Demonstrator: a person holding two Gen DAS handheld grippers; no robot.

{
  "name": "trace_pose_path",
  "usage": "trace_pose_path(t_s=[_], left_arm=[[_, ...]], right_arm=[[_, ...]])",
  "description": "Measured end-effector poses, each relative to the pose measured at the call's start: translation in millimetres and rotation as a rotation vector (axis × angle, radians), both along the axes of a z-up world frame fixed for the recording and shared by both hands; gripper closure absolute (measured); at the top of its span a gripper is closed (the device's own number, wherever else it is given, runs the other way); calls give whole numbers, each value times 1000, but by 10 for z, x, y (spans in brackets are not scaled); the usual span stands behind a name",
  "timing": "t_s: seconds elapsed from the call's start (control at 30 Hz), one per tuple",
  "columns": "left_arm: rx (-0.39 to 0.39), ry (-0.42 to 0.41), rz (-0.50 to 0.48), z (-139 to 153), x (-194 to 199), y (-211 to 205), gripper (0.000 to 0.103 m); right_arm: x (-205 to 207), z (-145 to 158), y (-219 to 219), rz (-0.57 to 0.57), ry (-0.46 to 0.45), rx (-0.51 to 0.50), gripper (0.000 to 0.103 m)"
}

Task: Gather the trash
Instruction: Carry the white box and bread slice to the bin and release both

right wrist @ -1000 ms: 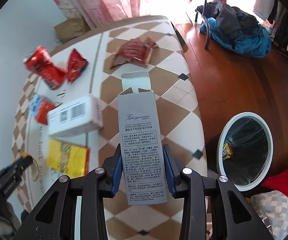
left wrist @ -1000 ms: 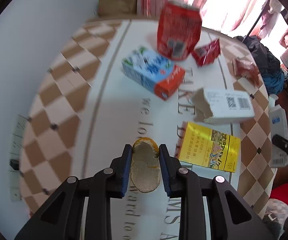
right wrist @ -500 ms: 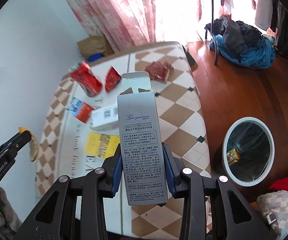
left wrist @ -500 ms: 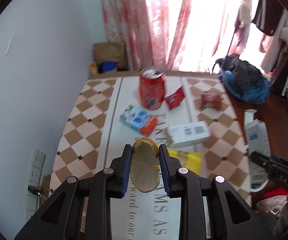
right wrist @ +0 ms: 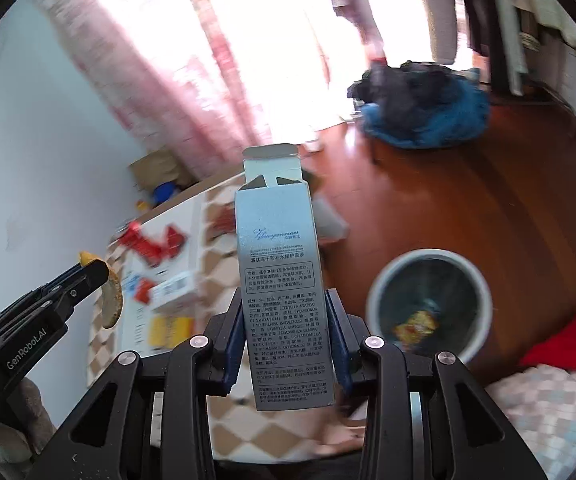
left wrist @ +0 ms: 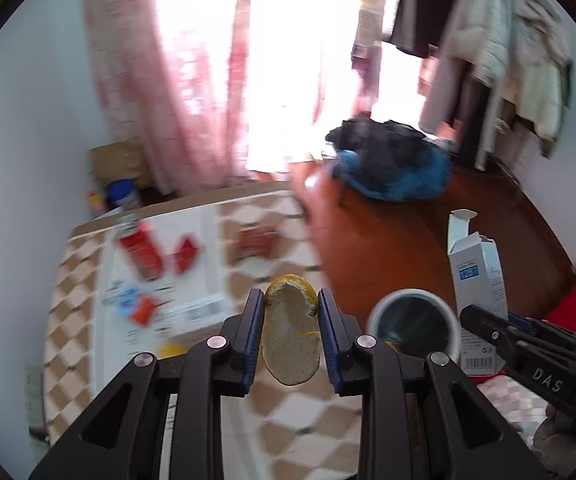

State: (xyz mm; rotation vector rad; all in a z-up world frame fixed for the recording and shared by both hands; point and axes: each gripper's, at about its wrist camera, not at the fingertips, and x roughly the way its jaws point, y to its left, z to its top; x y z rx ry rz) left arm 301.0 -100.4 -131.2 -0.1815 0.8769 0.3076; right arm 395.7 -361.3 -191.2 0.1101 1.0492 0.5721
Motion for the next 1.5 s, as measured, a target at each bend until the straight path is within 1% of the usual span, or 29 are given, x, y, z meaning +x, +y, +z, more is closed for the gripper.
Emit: trace_pose_path(t_s=[0.13, 0.23, 0.33, 0.47, 0.5, 0.63, 0.77, 0.87, 0.9, 0.93, 0.97, 1.0, 1.03, 1.1, 1.13, 1.17, 1.2, 1.3, 1.47, 1.5], left_arm=[[-30, 17, -90, -135, 451, -511, 79], [-50, 47, -152, -321, 816, -897, 79], [-65, 78, -195, -515, 1082, -1168, 79], [-83, 130, -235, -821, 1441, -1462, 79], [-94, 147, -241, -914, 1531, -1513, 79], [-151, 229, -254, -1329, 1810, -1585, 79], [-222, 327, -251, -1758, 2011, -1546, 78], [-289, 402, -235, -2065, 2104, -1467, 76], [-314, 428, -228, -2167, 2128, -1431, 72], [-330, 441, -214, -2235, 2133, -1396, 67], [-341, 452, -192, -2293, 2125, -1353, 47], [-352, 457, -175, -2337, 2108, -1320, 20], [-358, 458, -161, -2357, 2083, -1299, 12], [-344, 469, -141, -2384, 2029, -1256, 11], [-329, 476, -138, -2383, 2002, -1255, 11], [-314, 481, -137, -2374, 1979, -1244, 11], [-297, 485, -133, -2374, 1948, -1222, 9], [-235, 493, -122, -2333, 1855, -1219, 7], [-148, 501, -120, -2238, 1709, -1254, 7], [-143, 499, -121, -2223, 1685, -1243, 7]], right_arm=[[240, -231, -544, -94, 33, -30, 64], [450, -516, -951, -164, 78, -61, 64], [641, -802, -1245, -214, 120, -82, 64], [913, -1212, -1487, -249, 187, -98, 64], [952, -1281, -1508, -253, 201, -100, 64], [1224, -1774, -1588, -266, 284, -102, 64], [1462, -2282, -1580, -273, 370, -96, 64], [1536, -2566, -1590, -268, 419, -95, 63], [1558, -2654, -1580, -269, 428, -95, 61], [1571, -2738, -1562, -260, 445, -99, 45], [1585, -2838, -1565, -262, 467, -105, 33], [1583, -2915, -1577, -268, 485, -104, 15], [1574, -2944, -1565, -268, 492, -104, 13], [1530, -3016, -1564, -266, 505, -126, 11], [1517, -3035, -1547, -263, 508, -132, 4], [1503, -3057, -1539, -262, 513, -142, 0], [1483, -3062, -1535, -261, 513, -156, 0], [1417, -3024, -1495, -253, 490, -233, 0], [1291, -2816, -1488, -242, 438, -323, 0], [1261, -2765, -1485, -240, 432, -327, 0]])
